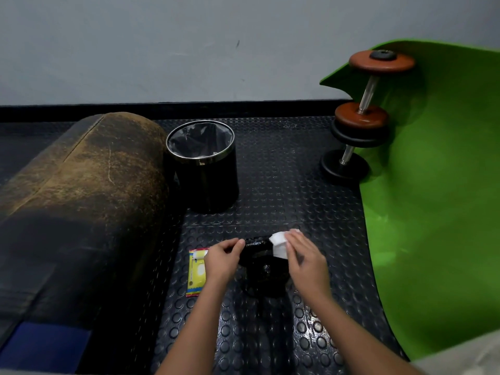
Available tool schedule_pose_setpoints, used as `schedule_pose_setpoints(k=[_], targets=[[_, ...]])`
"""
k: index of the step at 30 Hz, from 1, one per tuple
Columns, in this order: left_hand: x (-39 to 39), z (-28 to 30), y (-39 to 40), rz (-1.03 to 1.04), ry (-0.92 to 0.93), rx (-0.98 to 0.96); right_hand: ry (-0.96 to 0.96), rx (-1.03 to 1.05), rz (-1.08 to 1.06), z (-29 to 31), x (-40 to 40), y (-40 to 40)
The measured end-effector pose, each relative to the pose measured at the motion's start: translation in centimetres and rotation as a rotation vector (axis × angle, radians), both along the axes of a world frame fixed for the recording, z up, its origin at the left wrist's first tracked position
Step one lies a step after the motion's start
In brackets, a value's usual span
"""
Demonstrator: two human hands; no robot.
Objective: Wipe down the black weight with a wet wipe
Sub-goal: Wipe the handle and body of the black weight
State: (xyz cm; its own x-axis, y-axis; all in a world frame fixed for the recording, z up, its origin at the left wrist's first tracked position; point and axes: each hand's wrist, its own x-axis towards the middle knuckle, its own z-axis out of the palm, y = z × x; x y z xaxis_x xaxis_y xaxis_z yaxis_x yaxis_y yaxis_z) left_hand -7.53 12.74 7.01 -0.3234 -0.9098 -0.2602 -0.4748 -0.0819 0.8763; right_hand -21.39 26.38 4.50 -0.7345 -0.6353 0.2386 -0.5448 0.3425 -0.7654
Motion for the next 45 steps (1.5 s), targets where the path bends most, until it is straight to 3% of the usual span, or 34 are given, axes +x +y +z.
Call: schedule_pose_setpoints(k=[3,5,12,14,18,22,27,30,33,37,39,42,45], targets=[[0.0,-0.1,0.0,-0.007,0.01,-0.001,-0.239,0.087,-0.207,0.5,-0.4,-0.4],[0.1,-0.1,0.0,-0.003,0.004,-0.002,-0.3,0.157,-0.241,1.0,-0.4,-1.2],[0.1,-0.5,-0.2,-0.01,-0.011,-0.004,0.074,0.177,0.045,0.6,0.5,-1.9],[0.1,-0.4,-0.1,-0.023,-0.017,-0.009,0.085,0.111,0.083,0.2,0.4,-1.1],[0.1,-0.3,0.1,-0.035,-0.005,-0.008,-0.092,0.039,-0.044,-0.2,-0.2,-0.8],[0.1,-0.3,0.2,-0.038,-0.004,-0.008,-0.267,0.15,-0.11,1.2,-0.7,-2.9],[0.0,-0.4,0.1,-0.035,-0.013,-0.008,0.165,0.231,0.138,1.6,0.0,-3.6],[-0.1,-0.3,0.1,-0.034,-0.012,-0.002,0.197,0.173,0.196,1.1,0.1,-2.5],[0.0,-0.2,0.2,-0.034,-0.012,0.002,0.085,0.116,0.103,0.8,-0.9,-1.9],[0.0,-0.1,0.4,-0.035,0.005,0.011,-0.219,0.151,-0.03,1.7,-1.2,-3.2],[0.0,0.0,0.4,-0.038,0.003,0.009,-0.127,0.253,-0.03,2.4,-0.9,-3.7],[0.0,0.0,0.3,-0.031,-0.004,0.001,0.216,0.334,0.167,2.5,0.1,-4.1],[-0.1,0.0,0.3,-0.043,-0.009,0.0,0.236,0.297,0.301,2.2,0.5,-3.6]])
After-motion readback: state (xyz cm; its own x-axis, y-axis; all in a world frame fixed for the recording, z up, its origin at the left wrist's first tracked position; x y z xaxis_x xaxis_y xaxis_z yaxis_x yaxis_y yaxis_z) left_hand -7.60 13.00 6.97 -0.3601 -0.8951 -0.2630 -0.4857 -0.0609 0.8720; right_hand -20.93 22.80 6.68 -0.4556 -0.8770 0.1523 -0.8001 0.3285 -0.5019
